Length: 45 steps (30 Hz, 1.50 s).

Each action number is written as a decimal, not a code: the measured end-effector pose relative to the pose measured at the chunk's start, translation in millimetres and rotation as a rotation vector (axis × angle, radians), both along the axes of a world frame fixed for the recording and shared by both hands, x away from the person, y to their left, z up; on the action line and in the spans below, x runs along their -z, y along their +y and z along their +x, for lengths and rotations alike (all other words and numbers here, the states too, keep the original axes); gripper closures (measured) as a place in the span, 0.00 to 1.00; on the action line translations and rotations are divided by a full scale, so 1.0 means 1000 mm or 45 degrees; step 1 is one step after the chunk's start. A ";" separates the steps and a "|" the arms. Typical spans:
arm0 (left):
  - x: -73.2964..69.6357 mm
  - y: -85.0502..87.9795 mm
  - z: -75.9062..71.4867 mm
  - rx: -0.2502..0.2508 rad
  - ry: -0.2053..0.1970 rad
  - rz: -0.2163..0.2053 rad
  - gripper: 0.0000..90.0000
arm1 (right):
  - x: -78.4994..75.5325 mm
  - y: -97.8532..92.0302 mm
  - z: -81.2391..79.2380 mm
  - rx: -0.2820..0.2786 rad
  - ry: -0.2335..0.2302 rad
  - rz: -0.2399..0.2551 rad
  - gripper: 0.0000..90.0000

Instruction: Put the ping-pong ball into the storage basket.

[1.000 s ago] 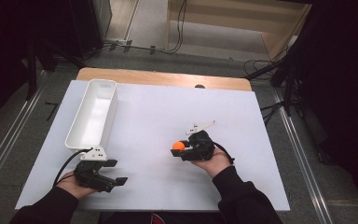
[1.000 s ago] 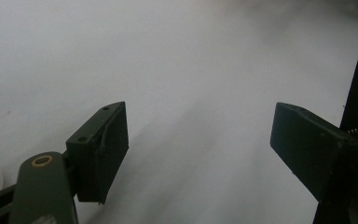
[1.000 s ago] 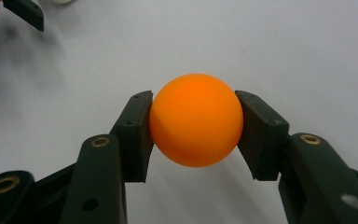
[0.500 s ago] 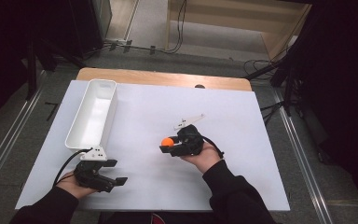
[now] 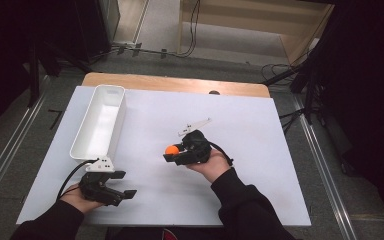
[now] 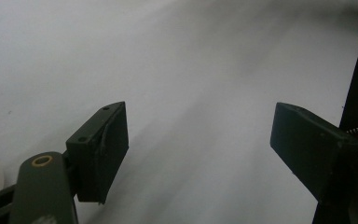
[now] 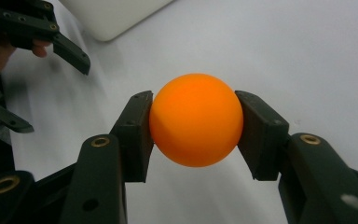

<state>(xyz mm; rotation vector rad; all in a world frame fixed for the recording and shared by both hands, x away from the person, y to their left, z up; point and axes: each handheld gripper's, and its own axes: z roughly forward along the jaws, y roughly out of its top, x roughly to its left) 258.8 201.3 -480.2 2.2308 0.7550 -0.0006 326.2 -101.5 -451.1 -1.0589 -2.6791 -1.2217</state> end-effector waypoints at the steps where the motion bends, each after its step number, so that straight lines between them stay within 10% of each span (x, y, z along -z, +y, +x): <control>1: 0.000 0.000 0.000 0.002 0.001 -0.001 0.22 | -0.002 0.002 0.000 0.001 0.001 0.002 0.53; 45: 0.000 0.001 0.000 0.001 -0.001 -0.010 0.22 | -0.043 0.075 0.038 -0.075 -0.045 0.030 0.53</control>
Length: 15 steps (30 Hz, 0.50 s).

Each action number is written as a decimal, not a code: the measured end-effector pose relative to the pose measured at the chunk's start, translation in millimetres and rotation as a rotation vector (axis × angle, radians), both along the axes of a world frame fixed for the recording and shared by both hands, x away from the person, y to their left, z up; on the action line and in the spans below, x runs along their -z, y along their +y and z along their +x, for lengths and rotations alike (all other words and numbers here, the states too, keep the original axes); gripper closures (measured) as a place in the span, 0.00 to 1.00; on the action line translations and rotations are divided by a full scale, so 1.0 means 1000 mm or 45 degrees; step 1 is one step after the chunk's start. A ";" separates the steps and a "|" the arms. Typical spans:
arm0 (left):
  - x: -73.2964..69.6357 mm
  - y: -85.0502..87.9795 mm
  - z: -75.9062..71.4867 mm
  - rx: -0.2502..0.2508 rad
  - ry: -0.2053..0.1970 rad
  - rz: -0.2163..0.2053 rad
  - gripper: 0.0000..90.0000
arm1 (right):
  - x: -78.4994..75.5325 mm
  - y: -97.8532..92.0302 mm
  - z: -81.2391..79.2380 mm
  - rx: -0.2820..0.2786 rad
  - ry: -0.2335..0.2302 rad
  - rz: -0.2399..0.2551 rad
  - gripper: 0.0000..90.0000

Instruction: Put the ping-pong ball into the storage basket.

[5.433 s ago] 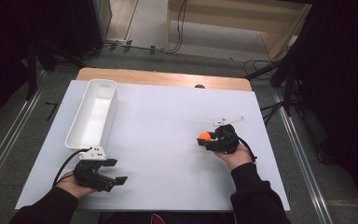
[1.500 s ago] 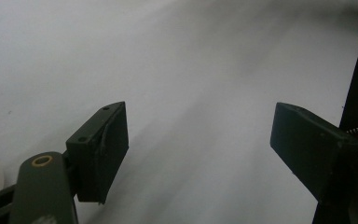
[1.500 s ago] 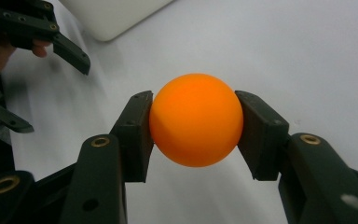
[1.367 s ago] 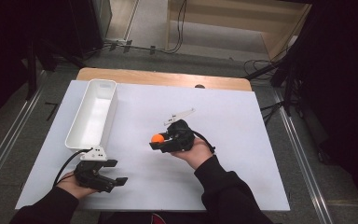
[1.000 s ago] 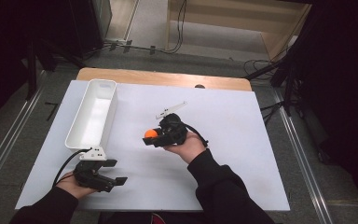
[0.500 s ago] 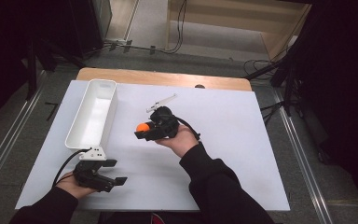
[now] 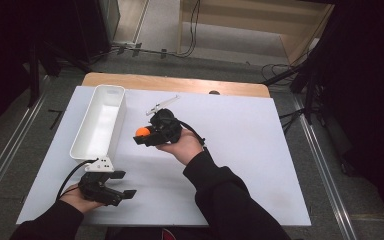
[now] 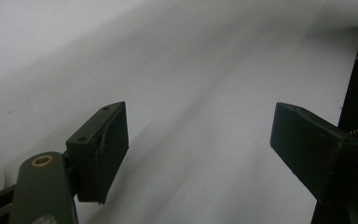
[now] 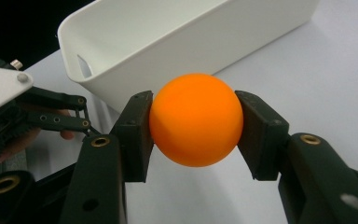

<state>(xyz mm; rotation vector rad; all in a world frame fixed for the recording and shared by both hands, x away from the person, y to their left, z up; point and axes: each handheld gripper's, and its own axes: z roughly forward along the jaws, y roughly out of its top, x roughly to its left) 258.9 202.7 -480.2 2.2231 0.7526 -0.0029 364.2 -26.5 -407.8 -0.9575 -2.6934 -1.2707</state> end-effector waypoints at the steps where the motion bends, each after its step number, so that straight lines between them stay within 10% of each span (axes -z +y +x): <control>1: 0.000 0.000 0.000 0.000 0.000 0.000 0.22 | -0.001 0.002 0.001 -0.003 -0.005 0.000 0.54; 15: -0.001 0.001 -0.001 0.001 -0.004 0.004 0.22 | -0.008 0.018 0.015 -0.007 -0.011 0.017 0.54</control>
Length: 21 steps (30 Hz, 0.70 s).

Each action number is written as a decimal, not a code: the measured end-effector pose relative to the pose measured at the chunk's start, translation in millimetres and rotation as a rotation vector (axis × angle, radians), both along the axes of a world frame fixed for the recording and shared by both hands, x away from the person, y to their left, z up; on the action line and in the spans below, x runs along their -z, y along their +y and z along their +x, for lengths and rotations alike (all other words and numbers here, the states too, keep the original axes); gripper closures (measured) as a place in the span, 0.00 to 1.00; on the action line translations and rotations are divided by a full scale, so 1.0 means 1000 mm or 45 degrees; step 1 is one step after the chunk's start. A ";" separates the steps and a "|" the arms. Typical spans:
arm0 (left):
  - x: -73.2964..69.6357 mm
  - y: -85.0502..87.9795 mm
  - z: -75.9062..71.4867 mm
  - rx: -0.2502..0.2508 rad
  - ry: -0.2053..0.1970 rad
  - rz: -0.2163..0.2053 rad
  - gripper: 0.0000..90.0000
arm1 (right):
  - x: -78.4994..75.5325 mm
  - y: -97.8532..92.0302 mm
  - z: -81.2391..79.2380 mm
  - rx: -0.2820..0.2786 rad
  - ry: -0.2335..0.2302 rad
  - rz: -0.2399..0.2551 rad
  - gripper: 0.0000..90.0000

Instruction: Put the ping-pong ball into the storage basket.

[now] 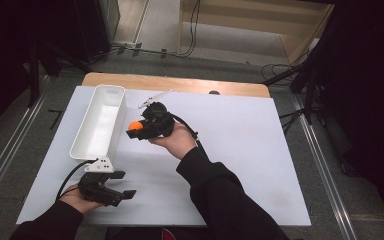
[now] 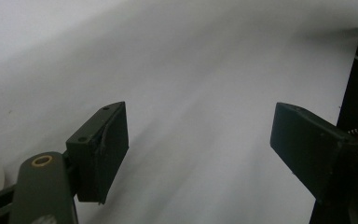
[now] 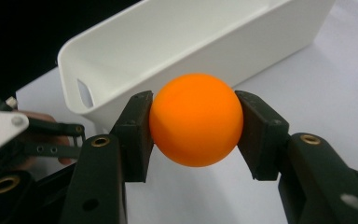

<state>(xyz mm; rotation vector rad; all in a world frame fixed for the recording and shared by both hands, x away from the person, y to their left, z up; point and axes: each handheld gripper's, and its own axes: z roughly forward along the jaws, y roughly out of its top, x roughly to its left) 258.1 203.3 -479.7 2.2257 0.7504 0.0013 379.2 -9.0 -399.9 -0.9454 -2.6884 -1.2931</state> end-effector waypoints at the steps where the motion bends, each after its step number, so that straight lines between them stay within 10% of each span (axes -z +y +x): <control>1: 0.000 0.000 0.000 -0.001 0.002 -0.001 0.22 | -0.001 0.001 0.002 0.004 0.005 0.014 0.54; 21: 0.000 0.000 0.000 0.003 -0.004 -0.007 0.22 | -0.009 0.024 0.019 -0.010 -0.002 -0.005 0.54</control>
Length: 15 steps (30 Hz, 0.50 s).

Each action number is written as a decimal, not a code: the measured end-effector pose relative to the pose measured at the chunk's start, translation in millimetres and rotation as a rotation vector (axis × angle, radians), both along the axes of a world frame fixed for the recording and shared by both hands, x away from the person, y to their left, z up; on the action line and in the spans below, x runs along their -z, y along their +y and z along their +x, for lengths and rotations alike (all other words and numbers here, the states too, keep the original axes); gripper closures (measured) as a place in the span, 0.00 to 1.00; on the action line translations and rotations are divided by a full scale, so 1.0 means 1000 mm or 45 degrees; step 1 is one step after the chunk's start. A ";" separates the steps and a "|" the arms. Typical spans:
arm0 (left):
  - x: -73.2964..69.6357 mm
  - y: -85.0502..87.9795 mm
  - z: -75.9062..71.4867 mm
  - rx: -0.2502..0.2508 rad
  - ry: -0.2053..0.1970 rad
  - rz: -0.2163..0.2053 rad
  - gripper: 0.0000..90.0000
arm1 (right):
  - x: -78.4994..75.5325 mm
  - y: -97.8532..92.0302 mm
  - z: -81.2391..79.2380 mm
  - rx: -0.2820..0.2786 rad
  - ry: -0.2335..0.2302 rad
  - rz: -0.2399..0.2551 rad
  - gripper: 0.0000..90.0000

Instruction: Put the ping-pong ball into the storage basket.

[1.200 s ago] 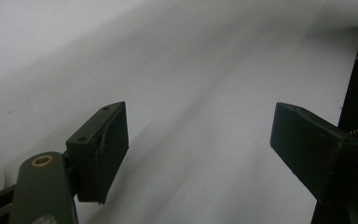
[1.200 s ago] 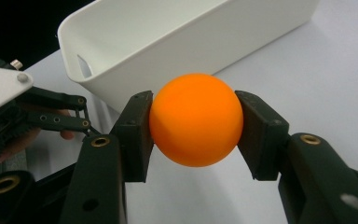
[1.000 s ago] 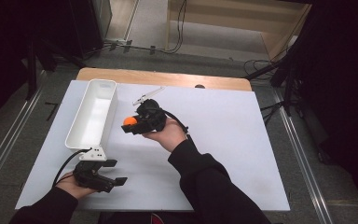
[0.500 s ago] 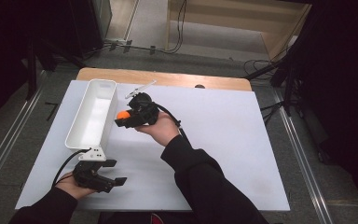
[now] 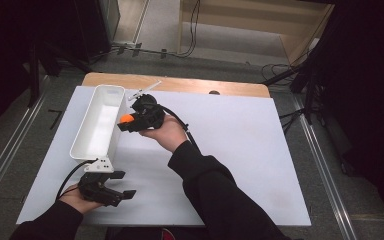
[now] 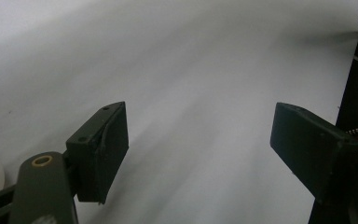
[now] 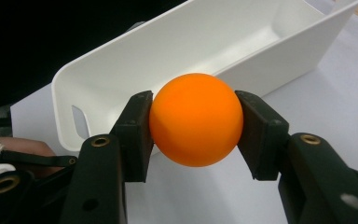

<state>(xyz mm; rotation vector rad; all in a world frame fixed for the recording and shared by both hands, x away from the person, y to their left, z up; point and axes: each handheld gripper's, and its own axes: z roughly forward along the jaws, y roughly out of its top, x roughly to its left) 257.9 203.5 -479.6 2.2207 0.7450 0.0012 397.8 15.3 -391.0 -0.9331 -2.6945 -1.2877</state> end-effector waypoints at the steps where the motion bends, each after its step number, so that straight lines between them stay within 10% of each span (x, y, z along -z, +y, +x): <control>1: 0.000 0.000 0.000 -0.002 0.002 0.000 0.22 | 0.000 0.002 0.001 -0.005 -0.011 -0.009 0.53; 15: 0.000 0.001 0.000 0.000 0.006 0.000 0.22 | 0.003 0.023 0.008 -0.012 -0.008 0.008 0.53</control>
